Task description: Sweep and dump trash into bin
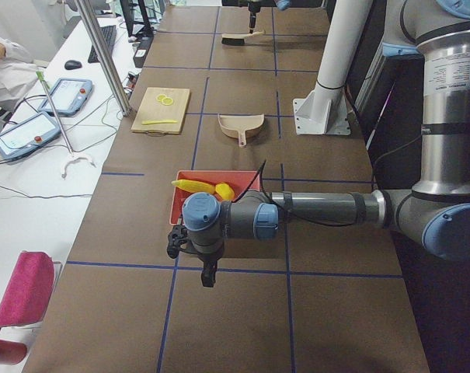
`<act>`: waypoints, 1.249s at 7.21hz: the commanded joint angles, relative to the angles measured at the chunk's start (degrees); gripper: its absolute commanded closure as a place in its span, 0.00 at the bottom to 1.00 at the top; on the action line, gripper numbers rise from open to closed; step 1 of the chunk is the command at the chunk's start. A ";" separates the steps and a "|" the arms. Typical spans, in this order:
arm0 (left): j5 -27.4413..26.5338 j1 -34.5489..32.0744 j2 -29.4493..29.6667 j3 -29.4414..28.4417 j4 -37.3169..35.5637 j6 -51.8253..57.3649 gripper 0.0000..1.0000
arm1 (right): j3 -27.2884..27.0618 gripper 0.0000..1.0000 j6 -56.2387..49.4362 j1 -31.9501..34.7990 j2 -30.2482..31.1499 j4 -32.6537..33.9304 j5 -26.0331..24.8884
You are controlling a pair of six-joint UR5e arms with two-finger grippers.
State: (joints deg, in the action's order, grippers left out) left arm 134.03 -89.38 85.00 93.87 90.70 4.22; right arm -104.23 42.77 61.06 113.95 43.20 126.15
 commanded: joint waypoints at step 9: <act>0.00 0.00 -0.10 -0.35 0.00 0.00 0.00 | 0.16 0.00 -56.23 34.65 -11.74 55.77 8.59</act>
State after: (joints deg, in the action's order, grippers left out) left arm 134.03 -89.38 84.92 93.59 90.67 4.22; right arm -104.28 -13.23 95.09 101.72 97.00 135.04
